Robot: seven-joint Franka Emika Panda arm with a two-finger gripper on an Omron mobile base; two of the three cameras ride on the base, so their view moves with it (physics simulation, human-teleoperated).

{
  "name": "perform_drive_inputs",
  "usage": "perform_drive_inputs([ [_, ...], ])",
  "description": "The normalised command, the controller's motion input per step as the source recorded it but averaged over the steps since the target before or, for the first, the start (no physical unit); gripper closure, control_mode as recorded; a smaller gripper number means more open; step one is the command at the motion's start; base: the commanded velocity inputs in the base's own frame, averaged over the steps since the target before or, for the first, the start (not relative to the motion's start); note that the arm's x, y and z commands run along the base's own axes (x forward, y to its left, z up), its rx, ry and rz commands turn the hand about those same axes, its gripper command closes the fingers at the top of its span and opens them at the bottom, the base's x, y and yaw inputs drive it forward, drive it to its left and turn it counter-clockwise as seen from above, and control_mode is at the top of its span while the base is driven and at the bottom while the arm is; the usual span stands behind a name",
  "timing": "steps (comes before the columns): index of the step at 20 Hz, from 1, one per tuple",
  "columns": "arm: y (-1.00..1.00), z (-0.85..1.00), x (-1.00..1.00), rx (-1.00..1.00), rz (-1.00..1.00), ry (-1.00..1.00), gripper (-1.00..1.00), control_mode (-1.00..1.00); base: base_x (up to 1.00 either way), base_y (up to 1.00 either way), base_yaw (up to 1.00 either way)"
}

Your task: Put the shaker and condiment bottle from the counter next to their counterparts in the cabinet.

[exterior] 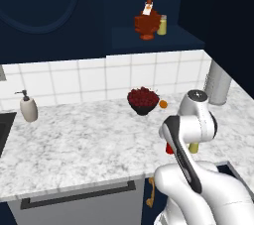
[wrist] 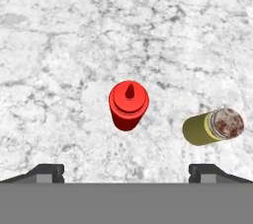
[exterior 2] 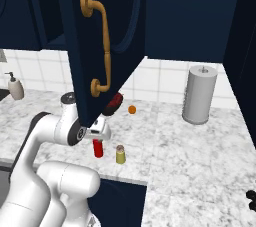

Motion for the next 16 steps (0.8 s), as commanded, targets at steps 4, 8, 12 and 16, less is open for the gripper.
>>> perform_drive_inputs([
  [4,0.0,0.0,0.07,0.0,0.0,0.0,-1.0,-1.0,0.0,0.0,0.0],
  [8,0.0,-0.17,0.0,0.0,0.0,0.0,-1.0,-1.0,0.0,0.0,0.0],
  [12,0.0,-0.54,0.0,0.0,0.0,0.0,-1.0,-1.0,0.0,0.0,0.0],
  [16,0.0,-0.18,0.0,0.0,0.0,0.0,-1.0,-1.0,0.0,0.0,0.0],
])
